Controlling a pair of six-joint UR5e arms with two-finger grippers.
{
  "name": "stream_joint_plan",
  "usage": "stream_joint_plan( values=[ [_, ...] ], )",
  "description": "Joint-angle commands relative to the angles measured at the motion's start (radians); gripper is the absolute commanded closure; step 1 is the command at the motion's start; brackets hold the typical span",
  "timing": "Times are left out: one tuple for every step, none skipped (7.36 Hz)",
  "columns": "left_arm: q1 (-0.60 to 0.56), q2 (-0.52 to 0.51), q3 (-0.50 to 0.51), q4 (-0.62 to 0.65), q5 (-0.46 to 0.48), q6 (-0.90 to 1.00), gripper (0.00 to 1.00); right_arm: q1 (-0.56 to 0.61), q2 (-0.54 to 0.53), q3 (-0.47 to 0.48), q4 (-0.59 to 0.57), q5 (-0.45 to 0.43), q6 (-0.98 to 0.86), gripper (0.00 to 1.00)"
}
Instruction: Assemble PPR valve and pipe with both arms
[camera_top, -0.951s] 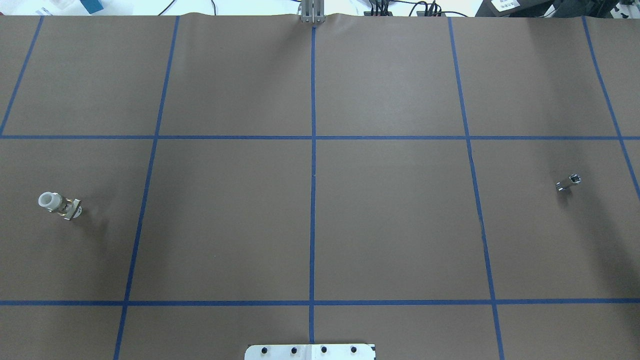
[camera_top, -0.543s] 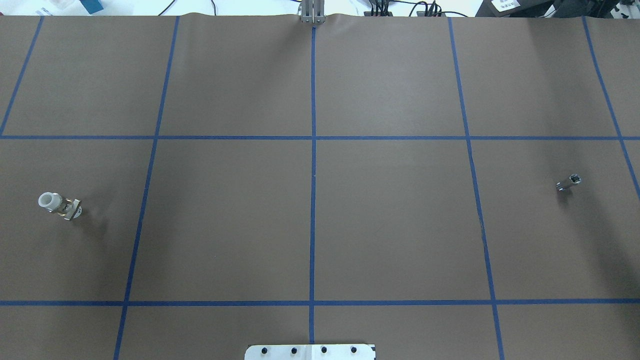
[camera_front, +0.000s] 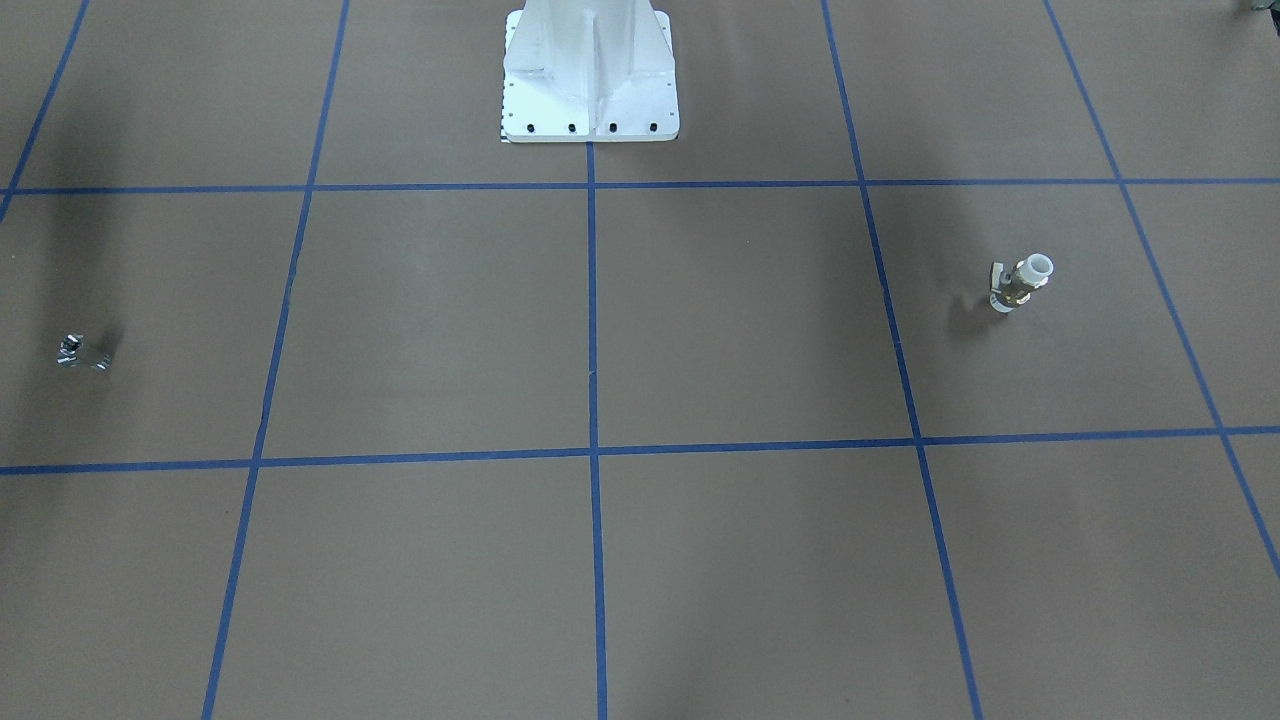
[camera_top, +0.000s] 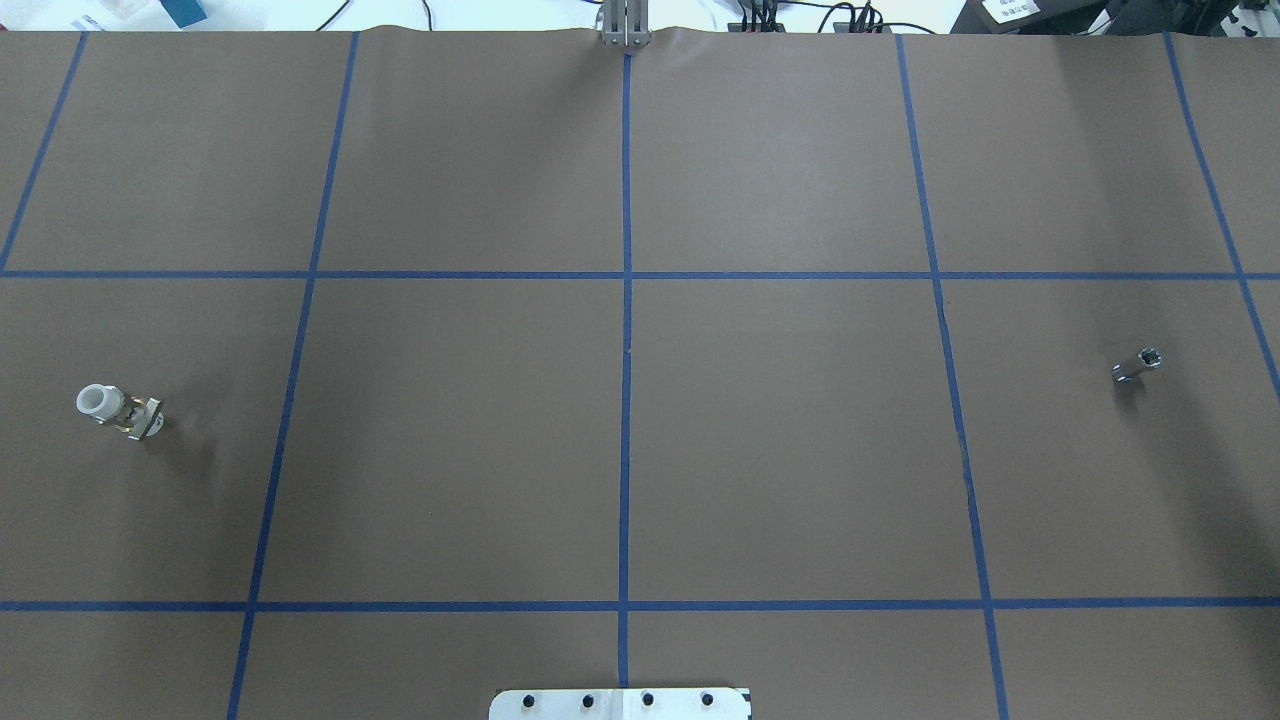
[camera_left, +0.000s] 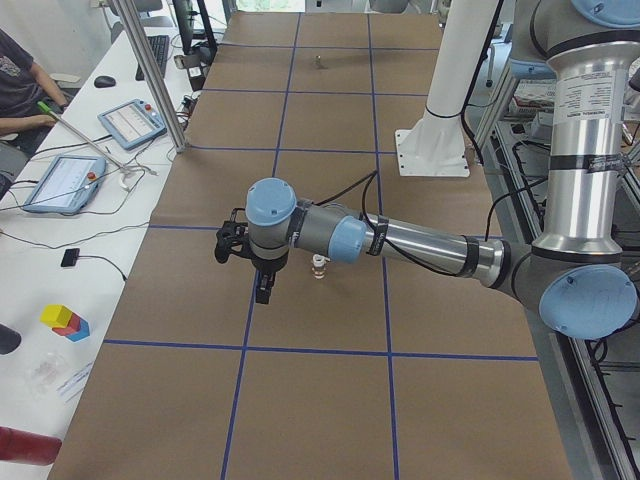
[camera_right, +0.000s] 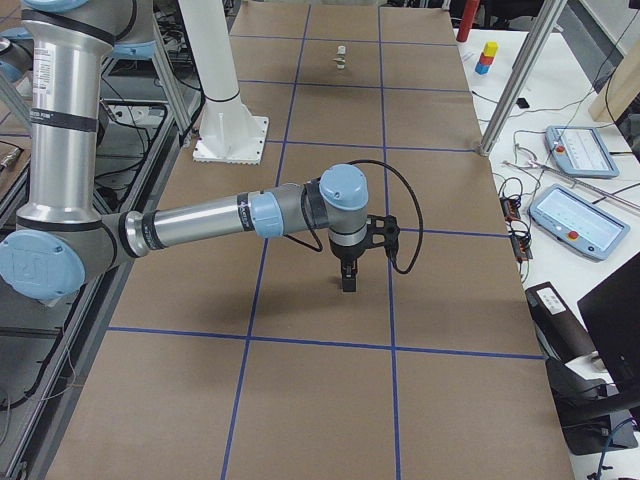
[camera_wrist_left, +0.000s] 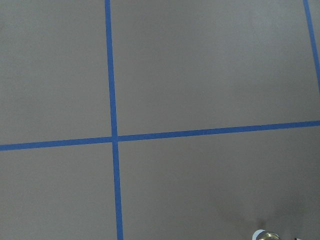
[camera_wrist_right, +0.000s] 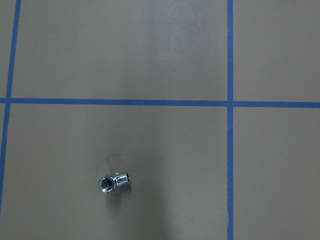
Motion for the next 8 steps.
stream_joint_plan(
  values=[
    [0.030, 0.007, -0.003, -0.031, 0.000, -0.003, 0.00, -0.002, 0.005, -0.001, 0.002, 0.005, 0.005, 0.00],
    [0.050, 0.000, -0.006, -0.035, 0.000, -0.018, 0.00, -0.002, 0.005, -0.003, 0.002, 0.031, 0.006, 0.00],
    [0.170, 0.001, -0.053, -0.078, 0.018, -0.182, 0.00, -0.002, 0.005, -0.001, 0.003, 0.057, 0.006, 0.00],
    [0.252, 0.006, -0.061, -0.136, 0.032, -0.345, 0.00, -0.005, 0.005, -0.003, 0.002, 0.057, 0.015, 0.00],
    [0.341, 0.035, -0.061, -0.191, 0.070, -0.401, 0.00, -0.004, 0.004, -0.012, 0.003, 0.057, 0.016, 0.00],
    [0.456, 0.056, -0.061, -0.259, 0.169, -0.465, 0.00, -0.004, 0.004, -0.012, 0.005, 0.059, 0.016, 0.00],
    [0.548, 0.060, -0.060, -0.310, 0.229, -0.583, 0.00, -0.007, 0.004, -0.012, 0.003, 0.063, 0.016, 0.00],
    [0.567, 0.063, -0.060, -0.325, 0.230, -0.605, 0.00, -0.009, 0.004, -0.012, 0.003, 0.071, 0.016, 0.00]
  ],
)
